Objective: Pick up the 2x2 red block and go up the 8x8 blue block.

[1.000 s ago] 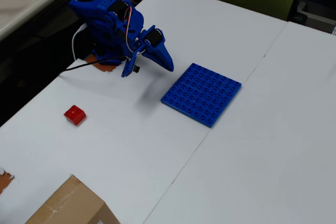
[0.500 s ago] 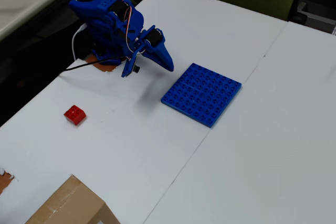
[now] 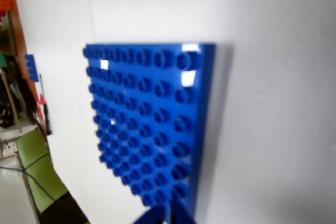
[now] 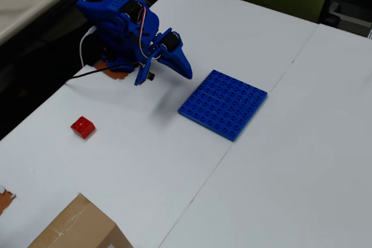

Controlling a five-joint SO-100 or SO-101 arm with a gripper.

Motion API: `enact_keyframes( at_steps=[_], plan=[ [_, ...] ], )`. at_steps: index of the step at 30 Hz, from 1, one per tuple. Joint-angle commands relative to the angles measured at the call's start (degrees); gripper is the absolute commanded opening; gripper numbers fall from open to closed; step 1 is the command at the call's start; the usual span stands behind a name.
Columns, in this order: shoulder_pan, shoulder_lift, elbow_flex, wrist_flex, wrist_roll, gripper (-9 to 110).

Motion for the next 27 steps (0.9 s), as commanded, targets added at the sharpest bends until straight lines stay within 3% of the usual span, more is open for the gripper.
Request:
enact_keyframes(
  at_steps=[1,17,19,21,24,27],
  plan=[
    [-0.09,0.44,0.35,-0.35,-0.44,0],
    [0.88,0.44,0.35,-1.49,0.44,0],
    [2.64,0.35,0.00,-8.44,-7.29,0],
    [4.57,0.35,-0.62,-9.58,-8.17,0],
    [4.48,-0.70,-1.58,-10.72,-22.50,0],
    [4.04,-4.31,-5.54,-10.11,-29.18,0]
  ],
)
